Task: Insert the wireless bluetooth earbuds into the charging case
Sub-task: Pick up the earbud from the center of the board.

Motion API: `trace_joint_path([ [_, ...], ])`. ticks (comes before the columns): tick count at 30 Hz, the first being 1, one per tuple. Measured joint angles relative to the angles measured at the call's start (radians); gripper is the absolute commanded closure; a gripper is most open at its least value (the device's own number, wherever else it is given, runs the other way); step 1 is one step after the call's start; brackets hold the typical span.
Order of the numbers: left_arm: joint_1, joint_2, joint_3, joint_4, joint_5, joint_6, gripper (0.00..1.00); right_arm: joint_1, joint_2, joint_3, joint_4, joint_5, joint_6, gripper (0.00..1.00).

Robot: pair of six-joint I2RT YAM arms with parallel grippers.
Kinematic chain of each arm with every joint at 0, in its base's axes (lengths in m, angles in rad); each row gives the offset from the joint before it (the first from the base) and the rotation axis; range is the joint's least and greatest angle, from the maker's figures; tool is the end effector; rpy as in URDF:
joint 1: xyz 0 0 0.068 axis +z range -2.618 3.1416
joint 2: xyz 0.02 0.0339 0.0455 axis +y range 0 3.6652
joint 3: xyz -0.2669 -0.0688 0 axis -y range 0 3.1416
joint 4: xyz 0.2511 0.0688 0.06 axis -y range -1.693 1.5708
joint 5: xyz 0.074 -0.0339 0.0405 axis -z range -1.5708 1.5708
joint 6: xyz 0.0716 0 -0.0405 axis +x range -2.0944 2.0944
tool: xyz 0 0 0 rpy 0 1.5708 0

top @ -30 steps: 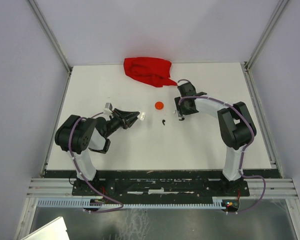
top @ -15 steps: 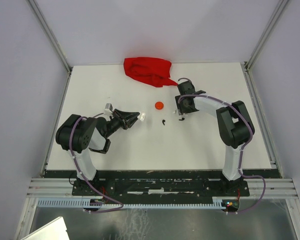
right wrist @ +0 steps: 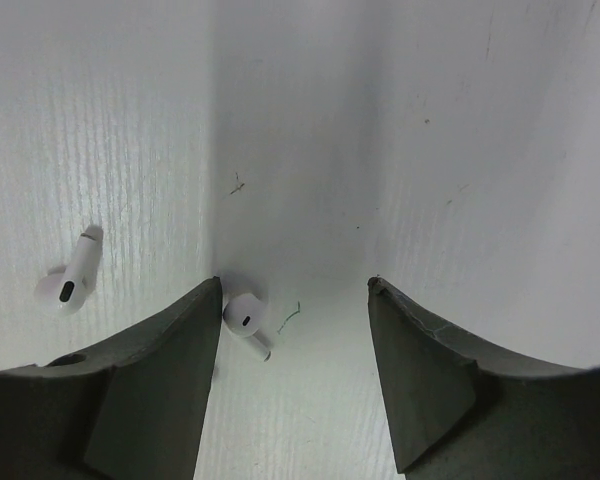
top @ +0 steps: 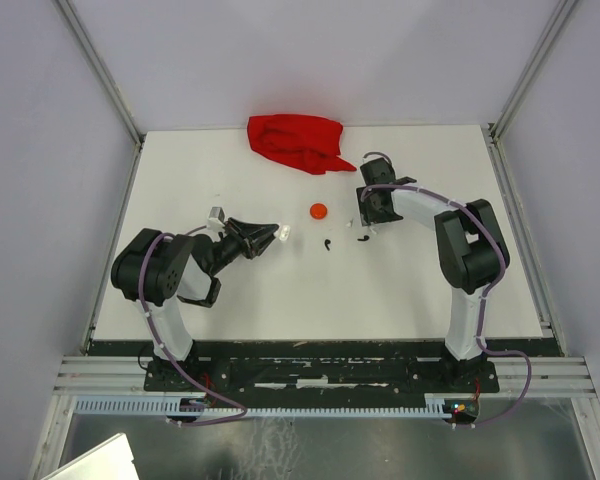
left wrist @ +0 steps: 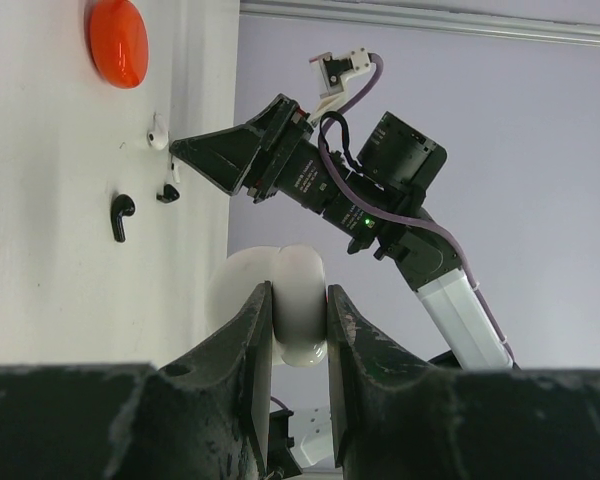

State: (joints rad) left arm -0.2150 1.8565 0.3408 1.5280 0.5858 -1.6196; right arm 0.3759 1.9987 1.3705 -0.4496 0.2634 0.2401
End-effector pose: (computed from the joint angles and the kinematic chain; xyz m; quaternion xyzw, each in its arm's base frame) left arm 0.2872 -0.1032 0.1238 -0.2778 0.6463 -0.6642 0.2530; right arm 0.4133 0.1431 0.1312 -0.0333 0.9613 -0.0480 0.2691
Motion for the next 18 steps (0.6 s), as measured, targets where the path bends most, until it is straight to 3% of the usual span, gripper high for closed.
trace_joint_path([
  [18, 0.002, 0.000, 0.000, 0.000, 0.000, 0.000, 0.97, -0.012, 0.000, 0.000, 0.001, -0.021, 0.006, 0.33],
])
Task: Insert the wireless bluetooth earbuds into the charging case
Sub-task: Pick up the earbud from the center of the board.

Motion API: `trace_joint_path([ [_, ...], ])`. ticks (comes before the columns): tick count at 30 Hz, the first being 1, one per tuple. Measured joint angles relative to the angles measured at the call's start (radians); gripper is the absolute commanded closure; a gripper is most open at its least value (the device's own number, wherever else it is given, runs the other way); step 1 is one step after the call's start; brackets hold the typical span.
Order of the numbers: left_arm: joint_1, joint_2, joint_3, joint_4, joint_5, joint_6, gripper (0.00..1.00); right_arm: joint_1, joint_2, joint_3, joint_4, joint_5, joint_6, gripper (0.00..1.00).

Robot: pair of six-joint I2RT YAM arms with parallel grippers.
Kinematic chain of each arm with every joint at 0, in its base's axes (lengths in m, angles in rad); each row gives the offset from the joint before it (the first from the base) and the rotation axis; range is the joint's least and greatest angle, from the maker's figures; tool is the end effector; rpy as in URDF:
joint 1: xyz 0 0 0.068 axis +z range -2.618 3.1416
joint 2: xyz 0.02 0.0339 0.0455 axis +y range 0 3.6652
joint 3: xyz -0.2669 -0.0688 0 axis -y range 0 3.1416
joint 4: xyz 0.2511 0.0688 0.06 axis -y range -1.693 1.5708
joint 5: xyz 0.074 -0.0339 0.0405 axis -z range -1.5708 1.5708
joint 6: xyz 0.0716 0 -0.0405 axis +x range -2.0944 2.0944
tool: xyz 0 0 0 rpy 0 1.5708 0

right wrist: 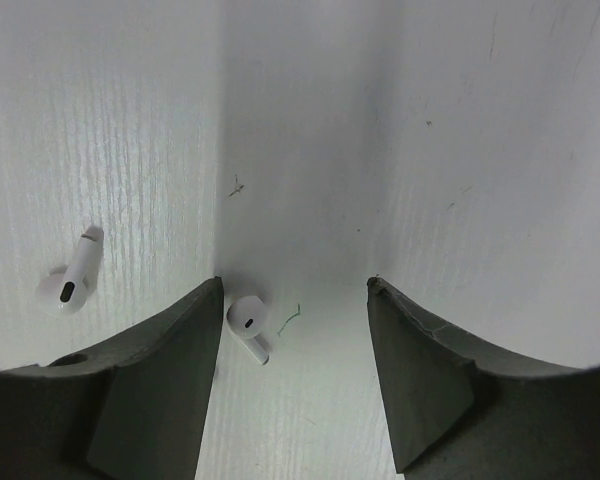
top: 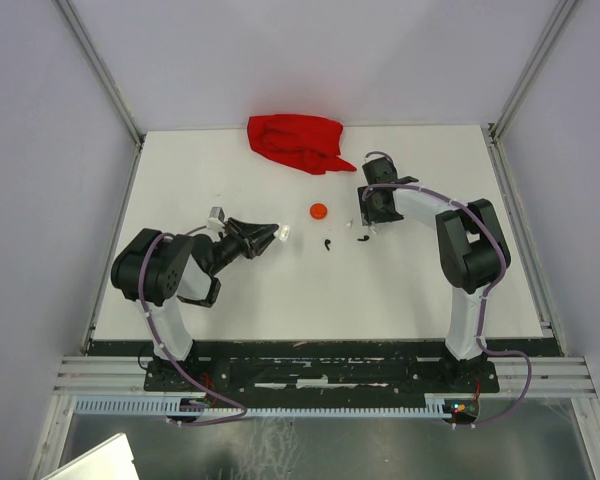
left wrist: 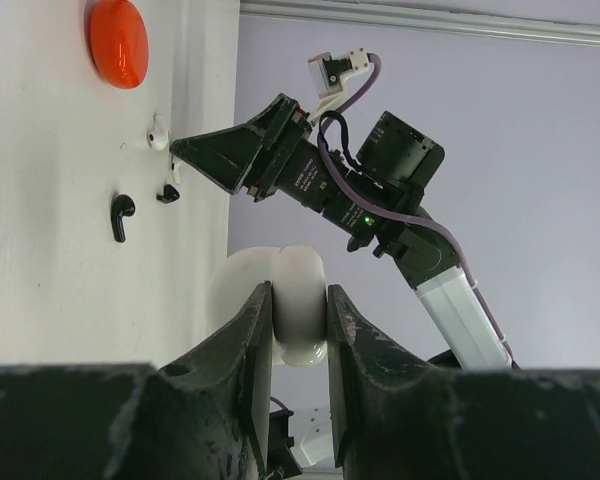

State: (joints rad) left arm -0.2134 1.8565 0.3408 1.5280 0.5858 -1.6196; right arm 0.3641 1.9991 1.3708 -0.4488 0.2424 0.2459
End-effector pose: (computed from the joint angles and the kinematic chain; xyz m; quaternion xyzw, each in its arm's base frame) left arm 0.2874 -0.1028 0.1238 -0.2783 0.6461 -0.6640 0.2535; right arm 0.4147 0.1397 0.1309 -0.0274 0.9626 -0.0390 0.2666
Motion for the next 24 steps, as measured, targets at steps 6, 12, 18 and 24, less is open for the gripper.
trace_joint_path([
  [6, 0.000, 0.001, 0.000, 0.000, 0.000, 0.000, 0.97, 0.000, 0.000, 0.000, 0.000, -0.039, -0.001, 0.35],
  [12, 0.000, 0.008, 0.000, 0.000, 0.000, 0.000, 0.97, 0.001, 0.000, 0.000, -0.005, -0.066, -0.009, 0.39],
  [18, 0.000, 0.011, 0.000, 0.000, 0.000, 0.000, 0.97, 0.002, 0.000, 0.008, -0.035, -0.082, -0.016, 0.49],
  [24, 0.000, 0.013, 0.000, 0.000, 0.000, 0.000, 0.97, 0.002, 0.003, 0.016, -0.058, -0.087, -0.023, 0.55],
])
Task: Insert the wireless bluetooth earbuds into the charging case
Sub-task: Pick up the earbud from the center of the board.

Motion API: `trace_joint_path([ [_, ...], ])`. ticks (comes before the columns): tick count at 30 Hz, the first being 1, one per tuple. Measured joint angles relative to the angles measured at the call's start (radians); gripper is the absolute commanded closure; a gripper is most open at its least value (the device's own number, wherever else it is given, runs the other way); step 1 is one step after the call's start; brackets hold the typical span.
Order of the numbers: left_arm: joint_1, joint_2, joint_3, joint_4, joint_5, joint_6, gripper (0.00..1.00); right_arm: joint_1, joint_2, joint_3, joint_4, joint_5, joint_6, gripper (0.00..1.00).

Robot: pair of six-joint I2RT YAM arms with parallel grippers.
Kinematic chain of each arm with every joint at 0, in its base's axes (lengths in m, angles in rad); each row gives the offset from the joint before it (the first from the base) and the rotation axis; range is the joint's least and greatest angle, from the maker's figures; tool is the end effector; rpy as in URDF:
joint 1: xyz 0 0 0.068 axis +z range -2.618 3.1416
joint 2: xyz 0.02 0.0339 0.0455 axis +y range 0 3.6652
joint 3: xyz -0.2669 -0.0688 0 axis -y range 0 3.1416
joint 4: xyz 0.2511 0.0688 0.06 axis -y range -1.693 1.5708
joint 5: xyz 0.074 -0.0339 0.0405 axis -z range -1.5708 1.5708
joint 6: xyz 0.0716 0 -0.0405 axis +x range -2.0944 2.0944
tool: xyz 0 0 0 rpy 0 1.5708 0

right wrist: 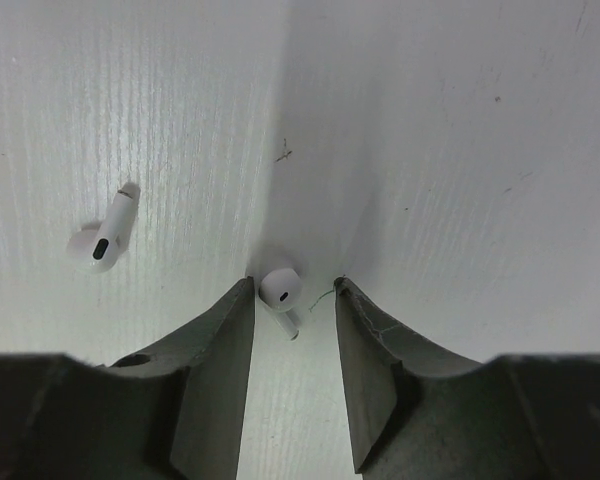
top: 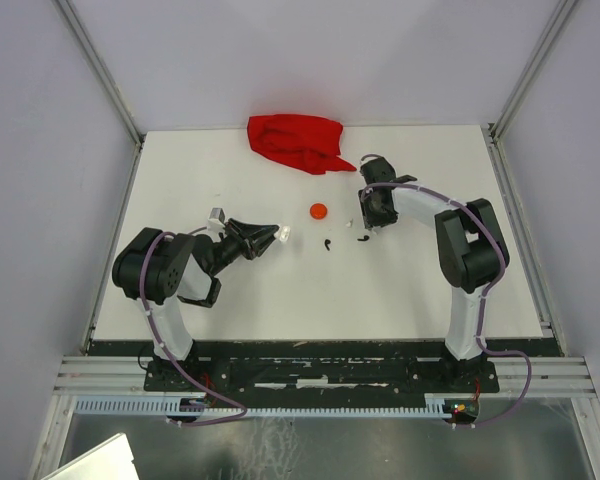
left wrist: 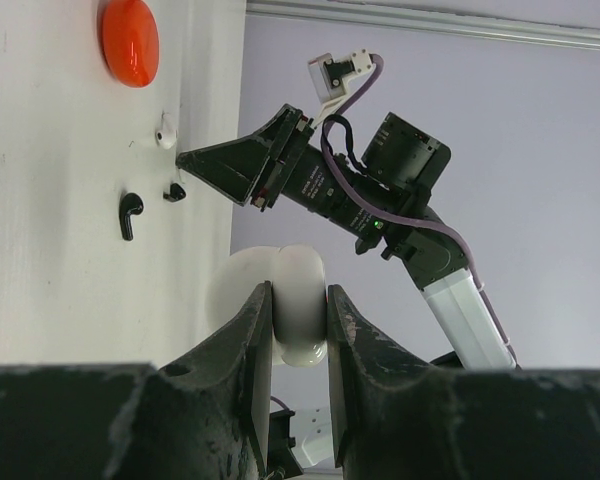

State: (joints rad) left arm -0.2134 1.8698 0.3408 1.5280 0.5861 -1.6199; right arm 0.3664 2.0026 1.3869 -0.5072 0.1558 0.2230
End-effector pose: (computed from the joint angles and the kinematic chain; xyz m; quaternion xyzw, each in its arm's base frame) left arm 0.2875 -0.1028 0.1201 -0.2823 0.6486 -0.6613 0.2495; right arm 0.4092 0.1451 0.1294 -0.0524 0.9708 -0.0083 0.2339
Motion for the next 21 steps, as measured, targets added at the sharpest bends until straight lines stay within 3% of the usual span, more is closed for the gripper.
trace_joint_path([
  [21, 0.001, 0.002, 0.000, 0.000, 0.000, 0.000, 0.97, 0.000, 0.028, 0.040, -0.022, -0.026, -0.004, 0.66],
])
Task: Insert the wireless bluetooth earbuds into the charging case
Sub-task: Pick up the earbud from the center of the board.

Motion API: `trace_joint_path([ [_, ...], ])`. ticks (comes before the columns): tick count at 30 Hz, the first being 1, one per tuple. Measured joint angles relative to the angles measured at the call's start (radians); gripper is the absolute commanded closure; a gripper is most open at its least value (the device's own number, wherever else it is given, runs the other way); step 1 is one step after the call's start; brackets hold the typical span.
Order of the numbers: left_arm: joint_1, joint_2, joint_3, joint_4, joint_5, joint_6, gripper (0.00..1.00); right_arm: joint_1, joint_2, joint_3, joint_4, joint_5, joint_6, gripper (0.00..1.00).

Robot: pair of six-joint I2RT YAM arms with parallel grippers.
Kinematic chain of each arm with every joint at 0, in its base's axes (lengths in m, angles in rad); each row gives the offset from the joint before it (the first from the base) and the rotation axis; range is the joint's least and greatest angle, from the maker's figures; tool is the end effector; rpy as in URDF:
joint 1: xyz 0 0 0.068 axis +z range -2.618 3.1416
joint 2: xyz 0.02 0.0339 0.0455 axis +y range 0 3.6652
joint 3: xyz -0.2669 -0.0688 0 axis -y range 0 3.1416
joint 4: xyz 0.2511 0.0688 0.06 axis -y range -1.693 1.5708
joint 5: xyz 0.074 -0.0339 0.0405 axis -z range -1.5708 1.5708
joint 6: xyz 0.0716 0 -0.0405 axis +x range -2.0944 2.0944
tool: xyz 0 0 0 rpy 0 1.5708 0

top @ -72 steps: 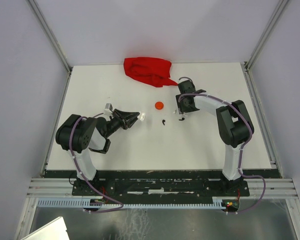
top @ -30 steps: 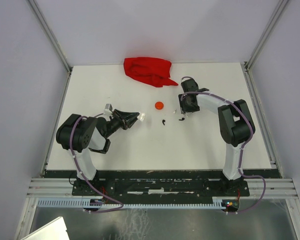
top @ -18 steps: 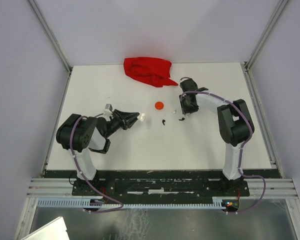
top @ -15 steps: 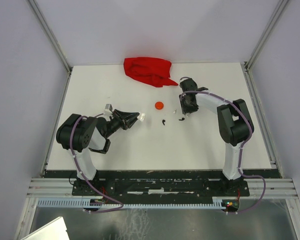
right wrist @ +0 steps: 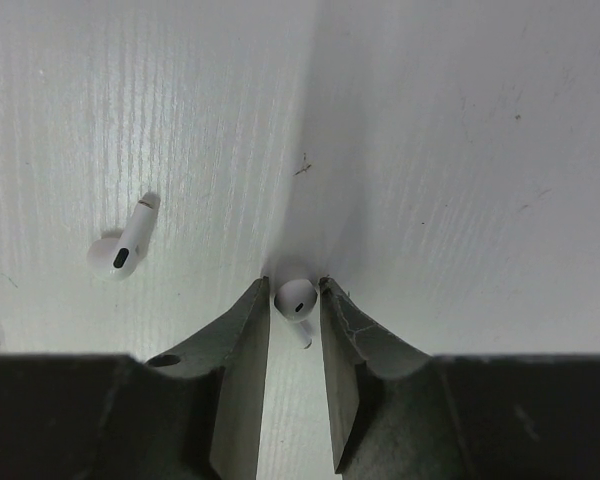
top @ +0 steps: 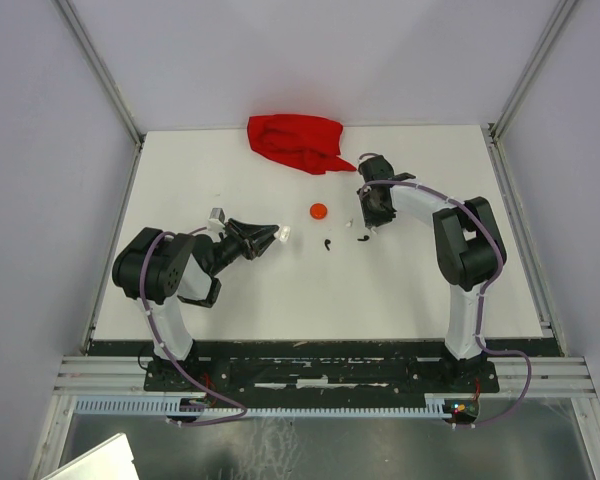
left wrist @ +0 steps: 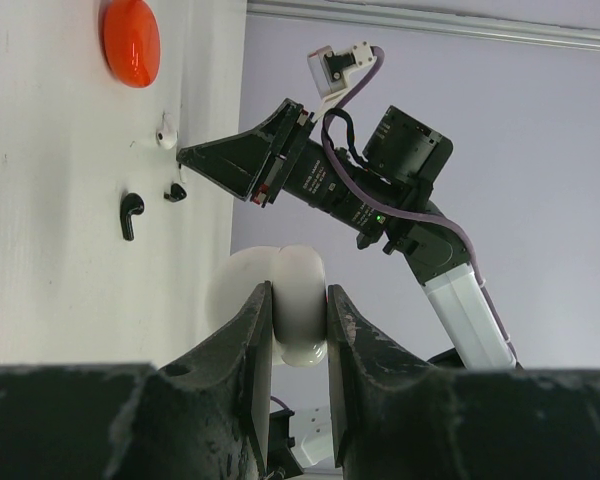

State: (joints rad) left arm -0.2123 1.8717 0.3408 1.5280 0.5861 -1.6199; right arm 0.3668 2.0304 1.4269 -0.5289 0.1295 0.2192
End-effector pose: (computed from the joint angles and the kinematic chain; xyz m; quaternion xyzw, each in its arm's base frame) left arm 0.2876 -0.1025 0.1195 -0.2832 0.6488 -0.6608 0.2494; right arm 0.4147 0.1494 0.1283 -0.0578 0.9724 0.0022 0.2260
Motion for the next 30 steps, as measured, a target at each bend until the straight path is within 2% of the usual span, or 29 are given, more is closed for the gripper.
trace_joint_path([
  [7, 0.002, 0.000, 0.000, 0.000, 0.000, 0.000, 0.97, 0.000, 0.000, 0.000, -0.002, -0.002, 0.002, 0.67],
  [13, 0.002, 0.000, 0.000, 0.000, 0.000, 0.000, 0.97, 0.000, 0.000, 0.000, -0.003, -0.010, 0.008, 0.87],
  [17, 0.003, 0.000, 0.000, 0.000, 0.000, 0.000, 0.97, 0.000, 0.000, 0.006, -0.011, -0.012, 0.013, 0.93],
  [24, 0.003, 0.000, 0.000, 0.000, 0.000, 0.000, 0.97, 0.000, -0.010, -0.006, 0.021, -0.017, 0.014, 0.95],
  [30, 0.003, 0.000, 0.000, 0.000, 0.000, 0.000, 0.97, 0.008, -0.161, -0.135, 0.142, -0.078, 0.014, 0.96],
])
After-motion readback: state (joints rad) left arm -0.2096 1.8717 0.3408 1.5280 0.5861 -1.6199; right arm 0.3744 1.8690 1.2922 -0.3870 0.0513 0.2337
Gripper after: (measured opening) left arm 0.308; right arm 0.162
